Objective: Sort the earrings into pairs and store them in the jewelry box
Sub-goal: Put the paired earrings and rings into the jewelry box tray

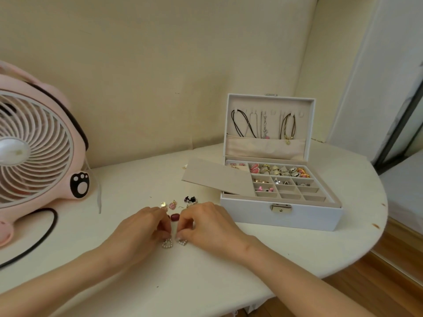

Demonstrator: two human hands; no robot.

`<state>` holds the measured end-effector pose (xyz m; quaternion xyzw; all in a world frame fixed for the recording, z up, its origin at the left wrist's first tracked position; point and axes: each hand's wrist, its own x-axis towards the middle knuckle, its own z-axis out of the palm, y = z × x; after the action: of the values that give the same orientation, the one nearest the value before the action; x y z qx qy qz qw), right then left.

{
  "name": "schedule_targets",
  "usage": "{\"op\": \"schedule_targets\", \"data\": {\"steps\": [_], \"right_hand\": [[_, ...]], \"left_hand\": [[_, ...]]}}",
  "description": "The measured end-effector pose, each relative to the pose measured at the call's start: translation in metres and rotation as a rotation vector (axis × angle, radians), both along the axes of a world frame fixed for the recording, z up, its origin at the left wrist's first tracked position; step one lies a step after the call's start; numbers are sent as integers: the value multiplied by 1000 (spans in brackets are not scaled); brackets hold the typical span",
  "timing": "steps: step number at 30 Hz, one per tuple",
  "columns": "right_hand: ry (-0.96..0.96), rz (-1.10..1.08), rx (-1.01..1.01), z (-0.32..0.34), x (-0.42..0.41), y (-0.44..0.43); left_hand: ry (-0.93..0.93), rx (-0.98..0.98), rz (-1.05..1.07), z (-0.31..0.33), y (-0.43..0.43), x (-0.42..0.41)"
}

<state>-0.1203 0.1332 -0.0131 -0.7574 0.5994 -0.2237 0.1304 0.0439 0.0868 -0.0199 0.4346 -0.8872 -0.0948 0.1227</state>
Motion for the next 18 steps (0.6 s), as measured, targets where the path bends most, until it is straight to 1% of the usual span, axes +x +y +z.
{"op": "schedule_targets", "data": {"steps": [5,8,12,18], "right_hand": [[-162,-21,23,5,-11,3],[-291,-56,22,6,-21,5],[-393,-77,9,8,-34,12],[-507,-110,12,8,-53,22]], "left_hand": [[88,70,28,4,3,-4],[138,129,7,8,6,-9],[253,158,-44,11,7,-13],[283,170,-130,16,14,-36]]}}
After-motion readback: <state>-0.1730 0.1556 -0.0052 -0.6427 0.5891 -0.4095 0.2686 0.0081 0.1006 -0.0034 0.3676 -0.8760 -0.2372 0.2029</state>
